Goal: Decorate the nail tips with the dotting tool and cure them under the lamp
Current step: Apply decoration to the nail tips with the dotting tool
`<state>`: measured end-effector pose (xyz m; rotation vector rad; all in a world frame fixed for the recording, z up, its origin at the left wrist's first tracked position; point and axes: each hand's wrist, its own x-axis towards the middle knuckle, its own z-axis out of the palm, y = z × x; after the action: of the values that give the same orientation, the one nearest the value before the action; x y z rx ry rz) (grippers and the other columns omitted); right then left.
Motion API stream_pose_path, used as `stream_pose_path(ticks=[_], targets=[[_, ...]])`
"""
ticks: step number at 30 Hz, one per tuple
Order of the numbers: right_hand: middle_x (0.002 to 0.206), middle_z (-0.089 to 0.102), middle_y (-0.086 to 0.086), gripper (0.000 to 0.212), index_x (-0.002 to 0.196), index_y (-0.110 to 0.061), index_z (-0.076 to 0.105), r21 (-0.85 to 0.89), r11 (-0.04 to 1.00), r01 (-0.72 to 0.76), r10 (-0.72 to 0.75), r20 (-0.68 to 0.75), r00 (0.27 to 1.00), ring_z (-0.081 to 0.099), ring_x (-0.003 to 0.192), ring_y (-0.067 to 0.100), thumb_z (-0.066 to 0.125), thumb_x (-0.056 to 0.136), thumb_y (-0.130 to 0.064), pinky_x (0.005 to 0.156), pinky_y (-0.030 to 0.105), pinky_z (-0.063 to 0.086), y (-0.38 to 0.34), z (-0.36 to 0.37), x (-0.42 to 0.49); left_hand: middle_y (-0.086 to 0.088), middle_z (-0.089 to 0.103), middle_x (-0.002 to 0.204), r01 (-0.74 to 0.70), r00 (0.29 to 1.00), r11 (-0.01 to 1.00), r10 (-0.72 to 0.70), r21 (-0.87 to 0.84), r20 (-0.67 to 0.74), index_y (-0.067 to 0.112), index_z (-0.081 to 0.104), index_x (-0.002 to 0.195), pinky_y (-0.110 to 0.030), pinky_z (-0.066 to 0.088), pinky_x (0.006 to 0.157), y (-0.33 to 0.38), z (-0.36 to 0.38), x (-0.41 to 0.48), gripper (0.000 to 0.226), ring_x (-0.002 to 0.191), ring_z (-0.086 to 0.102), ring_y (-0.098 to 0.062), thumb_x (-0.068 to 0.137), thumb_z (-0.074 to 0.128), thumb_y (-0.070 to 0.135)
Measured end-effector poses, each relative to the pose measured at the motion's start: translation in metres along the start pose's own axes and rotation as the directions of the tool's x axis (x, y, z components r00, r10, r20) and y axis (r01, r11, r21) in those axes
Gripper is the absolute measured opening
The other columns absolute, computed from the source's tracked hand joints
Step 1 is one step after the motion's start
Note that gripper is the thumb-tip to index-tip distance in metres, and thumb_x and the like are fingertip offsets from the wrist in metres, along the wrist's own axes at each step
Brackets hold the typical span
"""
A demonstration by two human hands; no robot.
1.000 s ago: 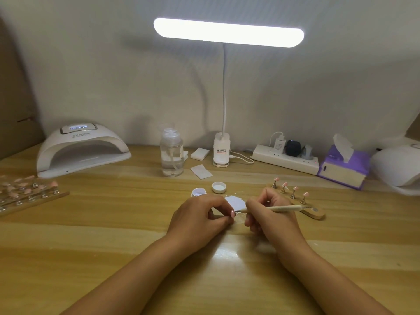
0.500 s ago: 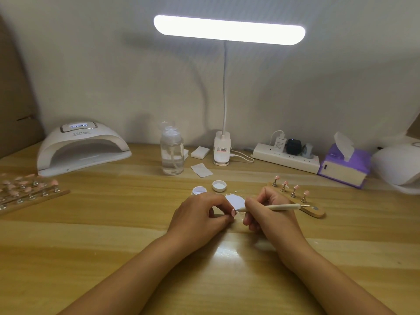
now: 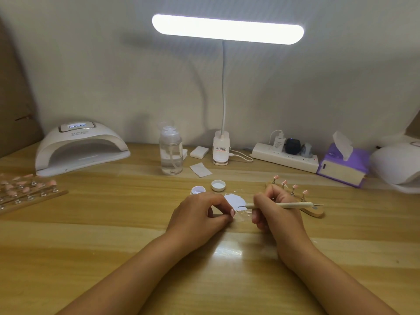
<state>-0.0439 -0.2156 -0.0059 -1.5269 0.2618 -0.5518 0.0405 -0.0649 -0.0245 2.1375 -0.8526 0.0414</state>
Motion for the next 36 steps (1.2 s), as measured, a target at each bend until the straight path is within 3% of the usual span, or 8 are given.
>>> stream_pose_path(ticks=[8, 13, 16, 20, 25, 28, 33, 36], targets=[[0.043, 0.051, 0.009, 0.034, 0.059, -0.014, 0.040, -0.027, 1.000, -0.011, 0.011, 0.015, 1.000, 0.044, 0.037, 0.012, 0.056, 0.083, 0.004, 0.036, 0.019, 0.033, 0.000, 0.003, 0.000, 0.032, 0.065, 0.085, -0.010, 1.000, 1.000, 0.010, -0.011, -0.003, 0.042, 0.068, 0.075, -0.038, 0.053, 0.073, 0.000, 0.000, 0.000, 0.015, 0.063, 0.053, -0.003, 0.081, 0.075, 0.030], [0.057, 0.066, 0.013, 0.027, 0.076, -0.013, 0.051, 0.017, 0.999, -0.039, 0.039, 0.014, 0.999, 0.056, 0.043, 0.016, 0.067, 0.092, -0.026, 0.043, 0.021, 0.046, 0.000, 0.003, 0.001, 0.028, 0.066, 0.084, -0.004, 1.000, 1.000, 0.004, -0.031, 0.002, 0.041, 0.069, 0.076, -0.040, 0.053, 0.075, -0.002, 0.000, 0.000, 0.013, 0.065, 0.055, -0.003, 0.080, 0.075, 0.030], [0.066, 0.070, 0.007, 0.021, 0.089, -0.013, 0.052, -0.053, 0.999, 0.000, -0.002, -0.022, 1.000, 0.061, 0.051, 0.013, 0.068, 0.092, -0.026, 0.046, 0.022, 0.048, 0.001, 0.000, 0.003, 0.028, 0.066, 0.085, -0.008, 1.000, 1.000, 0.008, -0.027, 0.005, 0.043, 0.067, 0.079, -0.040, 0.053, 0.075, -0.002, 0.000, 0.001, 0.014, 0.064, 0.054, -0.003, 0.080, 0.074, 0.031], [0.072, 0.069, -0.001, 0.016, 0.087, -0.013, 0.059, -0.262, 0.962, 0.082, -0.100, -0.057, 0.993, 0.063, 0.054, 0.009, 0.072, 0.089, -0.023, 0.045, 0.019, 0.044, 0.002, -0.006, 0.007, 0.030, 0.065, 0.086, -0.019, 1.000, 1.000, 0.019, -0.020, 0.004, 0.043, 0.066, 0.082, -0.036, 0.053, 0.072, -0.003, 0.000, 0.000, 0.014, 0.064, 0.054, -0.002, 0.081, 0.072, 0.031], [0.064, 0.072, 0.003, 0.019, 0.080, -0.012, 0.053, -0.343, 0.936, -0.082, 0.047, -0.110, 0.993, 0.061, 0.047, 0.012, 0.067, 0.085, -0.022, 0.042, 0.029, 0.043, 0.010, -0.007, 0.011, 0.034, 0.064, 0.086, -0.020, 1.000, 1.000, 0.020, 0.000, -0.005, 0.042, 0.066, 0.082, -0.032, 0.051, 0.070, -0.003, 0.000, 0.001, 0.013, 0.065, 0.056, -0.001, 0.081, 0.071, 0.030], [0.062, 0.072, 0.002, 0.018, 0.076, -0.011, 0.053, -0.382, 0.920, -0.089, 0.060, -0.087, 0.994, 0.063, 0.047, 0.010, 0.066, 0.082, -0.022, 0.042, 0.025, 0.043, 0.011, -0.006, 0.011, 0.034, 0.064, 0.086, -0.016, 1.000, 1.000, 0.016, 0.005, -0.005, 0.041, 0.066, 0.081, -0.029, 0.049, 0.069, -0.003, 0.000, 0.001, 0.012, 0.065, 0.056, 0.001, 0.081, 0.071, 0.031], [0.060, 0.072, 0.001, 0.016, 0.073, -0.012, 0.053, -0.460, 0.885, -0.073, 0.052, -0.058, 0.997, 0.064, 0.050, 0.011, 0.066, 0.081, -0.019, 0.056, 0.029, 0.048, 0.011, -0.004, 0.012, 0.034, 0.065, 0.087, -0.015, 1.000, 1.000, 0.016, 0.019, -0.002, 0.040, 0.067, 0.080, -0.028, 0.050, 0.070, -0.003, 0.001, 0.001, 0.011, 0.068, 0.058, 0.002, 0.082, 0.072, 0.031], [0.061, 0.072, 0.002, 0.021, 0.077, -0.012, 0.053, -0.419, 0.907, -0.033, 0.003, -0.072, 0.997, 0.062, 0.048, 0.012, 0.067, 0.086, -0.022, 0.050, 0.029, 0.047, 0.008, -0.004, 0.010, 0.034, 0.064, 0.087, -0.015, 1.000, 1.000, 0.015, 0.020, -0.002, 0.040, 0.067, 0.080, -0.028, 0.050, 0.070, -0.002, 0.000, 0.002, 0.010, 0.069, 0.058, 0.001, 0.082, 0.073, 0.031]])
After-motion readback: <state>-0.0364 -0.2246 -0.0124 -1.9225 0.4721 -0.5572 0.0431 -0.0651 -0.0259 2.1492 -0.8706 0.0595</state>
